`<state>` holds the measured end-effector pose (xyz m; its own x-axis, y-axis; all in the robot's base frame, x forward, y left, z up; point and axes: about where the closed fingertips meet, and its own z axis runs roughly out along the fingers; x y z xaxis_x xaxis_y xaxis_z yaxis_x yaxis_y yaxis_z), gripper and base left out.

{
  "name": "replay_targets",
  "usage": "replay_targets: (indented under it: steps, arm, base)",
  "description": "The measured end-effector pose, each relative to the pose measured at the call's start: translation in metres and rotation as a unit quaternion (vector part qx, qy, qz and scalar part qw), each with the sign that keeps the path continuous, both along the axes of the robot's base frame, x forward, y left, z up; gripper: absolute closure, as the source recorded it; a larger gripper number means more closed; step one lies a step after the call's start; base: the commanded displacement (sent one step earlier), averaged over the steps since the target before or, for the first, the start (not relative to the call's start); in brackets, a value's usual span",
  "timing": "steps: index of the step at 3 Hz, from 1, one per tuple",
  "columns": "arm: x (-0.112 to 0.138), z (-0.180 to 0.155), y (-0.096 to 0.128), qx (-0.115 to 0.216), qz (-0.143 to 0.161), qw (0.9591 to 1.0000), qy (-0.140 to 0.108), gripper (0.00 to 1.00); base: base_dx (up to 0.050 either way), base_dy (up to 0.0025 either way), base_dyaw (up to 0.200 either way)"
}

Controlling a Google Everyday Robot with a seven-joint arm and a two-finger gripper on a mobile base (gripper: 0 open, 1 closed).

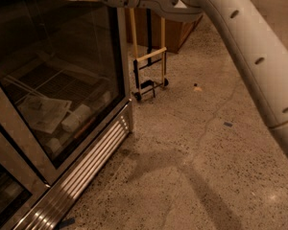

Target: Pick orange can from top drawer and place on counter

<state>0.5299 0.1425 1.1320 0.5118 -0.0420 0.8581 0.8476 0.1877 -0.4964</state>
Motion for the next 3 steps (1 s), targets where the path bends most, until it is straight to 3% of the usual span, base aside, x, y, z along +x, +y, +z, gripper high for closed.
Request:
replay_targets:
  steps: [1, 2, 3]
  arm:
    - [-0.037, 0.013, -0.007, -0.013, -0.075, 0.9967, -0.029, 0.00]
    - [-0.064, -0.011, -0.015, -0.051, -0.179, 0.9823, -0.025, 0.00]
    - [-0.061, -0.022, -0.021, -0.060, -0.185, 0.9808, -0.020, 0.00]
  base:
    - [0.000, 0.00000, 0.000]
    - [0.000, 0.00000, 0.000]
    - [0.000, 0.00000, 0.000]
